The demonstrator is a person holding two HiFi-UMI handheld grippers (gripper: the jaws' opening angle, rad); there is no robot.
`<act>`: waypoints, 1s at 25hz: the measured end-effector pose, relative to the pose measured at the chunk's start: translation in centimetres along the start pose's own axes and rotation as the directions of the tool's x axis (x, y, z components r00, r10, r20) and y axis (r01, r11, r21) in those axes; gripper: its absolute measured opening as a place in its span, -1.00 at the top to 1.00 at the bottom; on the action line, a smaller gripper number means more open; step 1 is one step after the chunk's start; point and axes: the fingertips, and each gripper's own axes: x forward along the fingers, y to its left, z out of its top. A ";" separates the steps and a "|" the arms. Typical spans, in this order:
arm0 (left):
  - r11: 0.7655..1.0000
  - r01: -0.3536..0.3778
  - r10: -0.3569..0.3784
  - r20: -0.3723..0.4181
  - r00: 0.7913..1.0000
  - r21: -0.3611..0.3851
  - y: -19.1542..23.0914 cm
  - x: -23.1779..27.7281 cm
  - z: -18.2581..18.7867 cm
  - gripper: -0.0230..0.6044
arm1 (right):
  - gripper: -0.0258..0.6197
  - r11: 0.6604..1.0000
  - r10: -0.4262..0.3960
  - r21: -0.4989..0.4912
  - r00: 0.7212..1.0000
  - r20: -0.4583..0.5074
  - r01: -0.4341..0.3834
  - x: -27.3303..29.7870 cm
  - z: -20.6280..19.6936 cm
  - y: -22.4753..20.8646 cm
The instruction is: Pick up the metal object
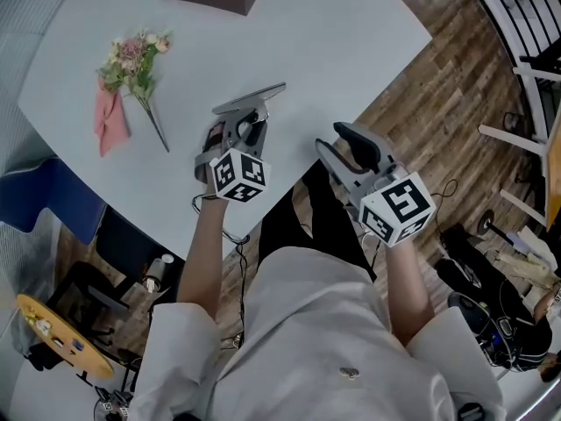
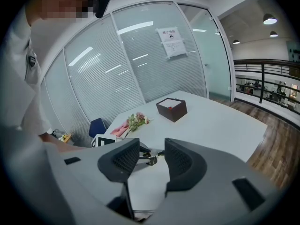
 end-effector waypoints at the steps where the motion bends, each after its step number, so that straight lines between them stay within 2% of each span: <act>1: 1.000 0.001 -0.001 0.001 1.000 0.001 0.0 0.0 0.0 0.53 | 0.38 1.000 -0.003 0.002 1.000 -0.001 0.003 -0.1 0.0 0.0; 7: 1.000 0.002 -0.002 -0.001 1.000 0.017 -0.1 0.0 0.0 0.56 | 0.40 1.000 -0.001 0.000 1.000 0.002 0.001 0.1 0.1 -0.3; 17: 0.993 -0.013 0.016 -0.027 1.000 0.115 -0.2 0.0 0.1 0.63 | 0.41 1.000 -0.008 0.015 1.000 0.013 0.007 -0.4 0.3 -0.5; 25: 0.990 -0.032 0.036 -0.027 0.999 0.137 -0.3 -0.6 0.3 0.70 | 0.41 1.000 -0.011 0.008 0.999 0.035 0.010 -0.9 0.9 -0.6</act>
